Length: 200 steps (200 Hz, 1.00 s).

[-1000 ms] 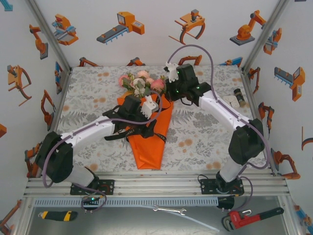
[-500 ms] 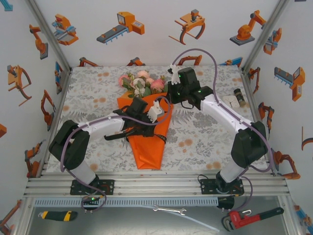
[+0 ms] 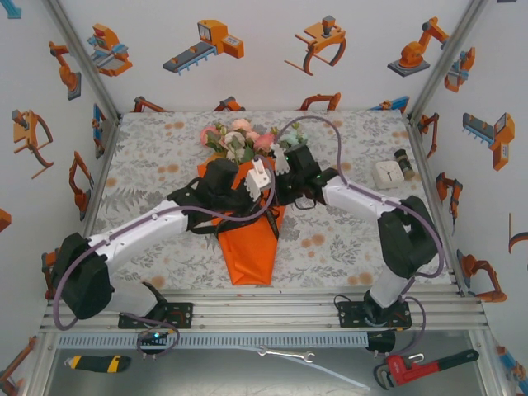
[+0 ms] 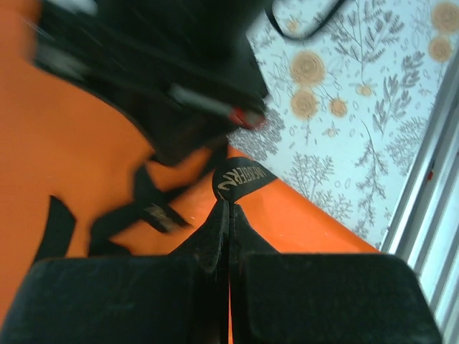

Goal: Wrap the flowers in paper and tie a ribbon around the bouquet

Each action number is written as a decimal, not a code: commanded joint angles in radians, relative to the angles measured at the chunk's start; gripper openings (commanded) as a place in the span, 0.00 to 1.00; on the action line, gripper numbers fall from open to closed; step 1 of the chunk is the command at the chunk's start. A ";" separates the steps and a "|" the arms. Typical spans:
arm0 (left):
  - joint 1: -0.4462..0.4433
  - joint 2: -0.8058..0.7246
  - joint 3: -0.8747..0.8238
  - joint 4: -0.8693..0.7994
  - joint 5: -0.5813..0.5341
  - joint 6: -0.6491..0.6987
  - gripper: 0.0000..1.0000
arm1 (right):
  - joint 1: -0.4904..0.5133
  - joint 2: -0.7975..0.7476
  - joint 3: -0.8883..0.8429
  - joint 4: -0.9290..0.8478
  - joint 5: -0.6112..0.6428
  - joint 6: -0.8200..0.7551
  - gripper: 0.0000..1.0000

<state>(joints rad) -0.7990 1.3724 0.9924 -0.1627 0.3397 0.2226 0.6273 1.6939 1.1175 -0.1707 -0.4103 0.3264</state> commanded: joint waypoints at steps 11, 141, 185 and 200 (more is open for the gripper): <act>0.000 0.032 -0.008 0.020 -0.053 0.014 0.00 | 0.000 -0.060 -0.138 0.181 -0.199 0.086 0.14; 0.004 0.234 0.098 0.147 -0.195 -0.137 0.00 | 0.194 -0.501 -0.476 0.295 0.456 0.504 0.40; 0.020 0.284 0.100 0.180 -0.216 -0.168 0.00 | 0.410 -0.368 -0.496 0.493 0.766 0.756 0.48; 0.028 0.290 0.091 0.190 -0.209 -0.181 0.00 | 0.420 -0.302 -0.487 0.564 0.808 0.785 0.51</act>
<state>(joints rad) -0.7856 1.6489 1.0790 -0.0139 0.1371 0.0814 1.0313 1.3163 0.6174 0.2192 0.1802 0.9604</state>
